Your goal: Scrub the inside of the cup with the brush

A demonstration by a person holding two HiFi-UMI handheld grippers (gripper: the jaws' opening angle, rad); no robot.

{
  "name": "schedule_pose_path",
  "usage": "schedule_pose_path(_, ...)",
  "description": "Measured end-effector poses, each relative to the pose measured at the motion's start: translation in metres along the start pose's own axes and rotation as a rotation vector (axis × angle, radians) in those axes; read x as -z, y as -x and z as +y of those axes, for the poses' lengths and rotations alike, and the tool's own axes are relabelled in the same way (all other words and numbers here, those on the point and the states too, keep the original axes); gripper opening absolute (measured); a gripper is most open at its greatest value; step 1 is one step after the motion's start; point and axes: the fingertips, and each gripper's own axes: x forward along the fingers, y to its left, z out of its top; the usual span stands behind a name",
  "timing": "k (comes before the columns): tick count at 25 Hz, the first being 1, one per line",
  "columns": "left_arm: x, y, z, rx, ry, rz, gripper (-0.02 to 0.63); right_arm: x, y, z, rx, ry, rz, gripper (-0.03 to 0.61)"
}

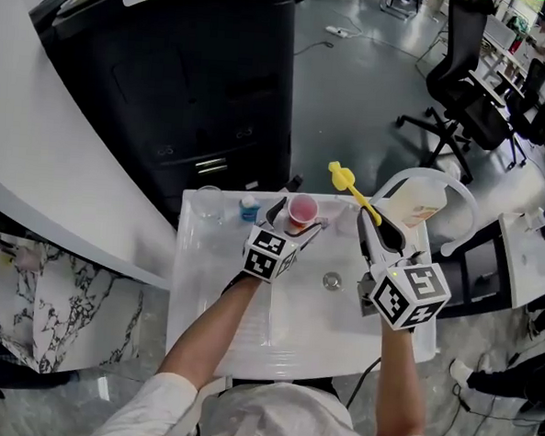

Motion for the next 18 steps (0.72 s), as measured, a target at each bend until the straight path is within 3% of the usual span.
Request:
schedule_pose_path(8,0.026,-0.019,0.005,0.013,-0.025,0.07,0.416,0.012,0.002,-0.007,0.019,-0.005,0.027,0.035)
schedule_pose_path(15,0.027,-0.032,0.011,0.013,-0.075,0.062,0.406,0.023,0.009,-0.017,0.05,-0.021,0.049,0.035)
schedule_pose_path(18,0.025,-0.036,0.013,0.007,-0.112,0.063,0.374,0.029,0.01,-0.019,0.059,-0.026,0.059,0.035)
